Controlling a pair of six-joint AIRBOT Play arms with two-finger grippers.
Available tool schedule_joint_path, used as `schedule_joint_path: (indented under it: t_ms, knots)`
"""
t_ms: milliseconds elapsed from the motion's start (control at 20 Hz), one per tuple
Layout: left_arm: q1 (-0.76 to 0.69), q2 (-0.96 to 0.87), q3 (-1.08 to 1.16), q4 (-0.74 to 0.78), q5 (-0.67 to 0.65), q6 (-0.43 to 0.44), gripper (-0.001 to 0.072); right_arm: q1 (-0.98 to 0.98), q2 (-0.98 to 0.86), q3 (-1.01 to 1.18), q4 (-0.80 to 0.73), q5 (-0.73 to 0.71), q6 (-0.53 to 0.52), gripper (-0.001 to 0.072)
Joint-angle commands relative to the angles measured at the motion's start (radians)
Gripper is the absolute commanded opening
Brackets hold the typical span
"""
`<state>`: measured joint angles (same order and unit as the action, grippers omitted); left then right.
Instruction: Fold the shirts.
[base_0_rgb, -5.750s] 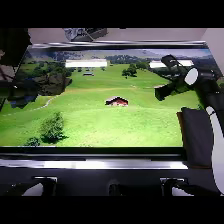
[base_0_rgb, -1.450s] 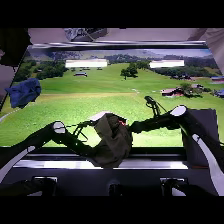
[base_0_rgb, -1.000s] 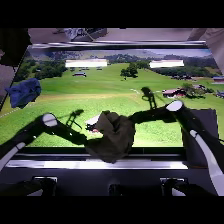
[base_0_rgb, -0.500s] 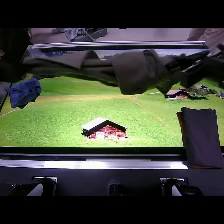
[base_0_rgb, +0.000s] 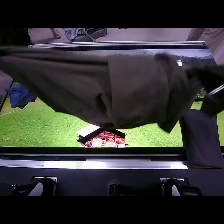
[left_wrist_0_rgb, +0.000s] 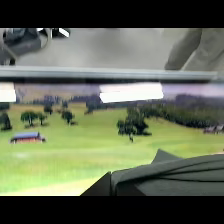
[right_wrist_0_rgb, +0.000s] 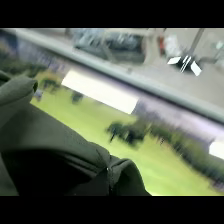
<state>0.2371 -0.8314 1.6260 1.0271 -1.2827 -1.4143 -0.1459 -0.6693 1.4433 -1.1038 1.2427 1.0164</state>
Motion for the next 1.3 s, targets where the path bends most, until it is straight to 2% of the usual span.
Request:
schedule_joint_path:
  t_ms: [0,150,350,450,550,700,750,800,850,900,950,1000,1100,1250]
  knots:
    - [0.003,0.011,-0.129,0.08,-0.107,-0.009,0.0029,0.0,-0.014,-0.092,-0.213,0.387,0.028,0.0037]
    - [-0.002,0.011,-0.315,-0.028,-0.115,-0.005,0.0029,0.0,-0.016,-0.31,-0.159,0.401,0.038,0.0037]
    - [-0.058,-0.062,-0.377,-0.022,0.031,0.004,0.0029,0.0,-0.108,-0.45,-0.053,0.201,0.07,0.0037]
    - [-0.077,-0.178,-0.377,-0.022,0.099,0.004,0.0029,0.0,-0.24,-0.452,-0.035,0.089,0.069,0.0037]
    - [-0.092,-0.33,-0.371,-0.022,0.17,0.004,0.003,0.0,-0.406,-0.452,0.05,-0.041,0.061,0.0037]
    - [-0.11,-0.572,-0.338,-0.069,0.265,0.0,0.0035,0.0,-0.659,-0.449,0.256,-0.232,-0.018,0.0038]
    - [-0.112,-0.645,-0.32,-0.117,0.278,0.0,0.0075,0.0,-0.722,-0.445,0.336,-0.265,-0.036,0.0038]
    - [-0.111,-0.7,-0.3,-0.175,0.277,0.0,0.0274,0.0,-0.774,-0.432,0.417,-0.276,-0.085,0.0078]
    - [-0.103,-0.741,-0.273,-0.25,0.245,0.0,0.0591,-0.002,-0.806,-0.406,0.465,-0.251,-0.146,0.0356]
    - [-0.087,-0.761,-0.24,-0.306,0.206,0.001,0.0673,-0.002,-0.816,-0.363,0.453,-0.193,-0.213,0.0674]
    - [-0.071,-0.759,-0.212,-0.314,0.166,0.001,0.0671,-0.002,-0.814,-0.308,0.386,-0.123,-0.251,0.0706]
    - [-0.05,-0.748,-0.183,-0.305,0.114,0.001,0.0662,-0.002,-0.805,-0.237,0.264,-0.037,-0.241,0.0705]
    - [-0.018,-0.717,-0.167,-0.3,0.007,0.001,0.0661,-0.002,-0.776,-0.131,0.01,0.115,-0.183,0.0702]
    - [-0.061,-0.705,-0.194,-0.171,-0.137,0.0,0.0661,-0.002,-0.731,-0.116,-0.216,0.261,-0.116,0.07]
